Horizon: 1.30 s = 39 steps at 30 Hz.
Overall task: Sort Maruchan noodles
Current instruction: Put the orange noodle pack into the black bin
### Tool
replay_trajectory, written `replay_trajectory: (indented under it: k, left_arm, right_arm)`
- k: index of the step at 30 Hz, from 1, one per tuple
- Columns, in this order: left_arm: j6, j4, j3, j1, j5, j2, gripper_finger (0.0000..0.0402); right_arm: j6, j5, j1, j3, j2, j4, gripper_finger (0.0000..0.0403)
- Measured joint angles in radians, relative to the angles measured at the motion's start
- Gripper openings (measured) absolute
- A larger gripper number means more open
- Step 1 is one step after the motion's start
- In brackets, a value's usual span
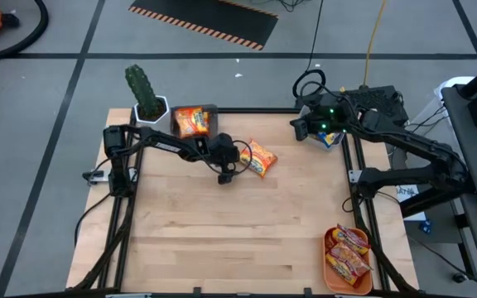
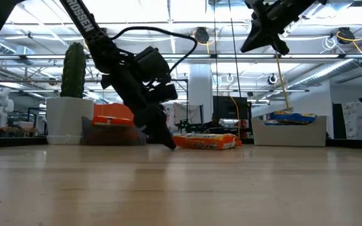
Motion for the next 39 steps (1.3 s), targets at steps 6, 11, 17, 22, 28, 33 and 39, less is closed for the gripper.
replay_trajectory:
  k: [6, 11, 17, 22, 28, 33, 39]
  left_arm:
    - [-0.02, 0.036, 0.0, 0.003, -0.076, 0.0, 0.031]
    - [-0.07, 0.1, 0.0, 0.016, -0.081, 0.016, 0.031]
    - [-0.094, 0.107, 0.002, 0.013, -0.065, 0.055, 0.0292]
    - [-0.114, 0.137, 0.001, 0.01, -0.066, 0.06, 0.0238]
    - [-0.108, 0.154, 0.0, 0.01, -0.066, 0.061, 0.0157]
    - [-0.155, 0.154, 0.0, 0.012, -0.074, 0.06, 0.009]
    - [-0.197, 0.154, 0.0, 0.013, -0.075, 0.06, 0.0046]
  right_arm:
    - [-0.058, -0.005, 0.0, 0.0, 0.0, -0.004, 0.0]
    - [-0.108, -0.032, 0.0, 0.0, 0.0, -0.004, 0.0]
    - [-0.197, -0.056, -0.011, 0.0, 0.0, -0.015, 0.0]
    - [-0.264, -0.056, -0.031, 0.0, 0.0, -0.035, 0.0]
    - [-0.302, -0.056, -0.059, 0.0, 0.0, -0.035, 0.0]
    - [-0.334, -0.055, -0.076, 0.0, 0.0, -0.035, 0.0]
    - [-0.358, -0.056, -0.09, 0.0, 0.0, -0.035, 0.0]
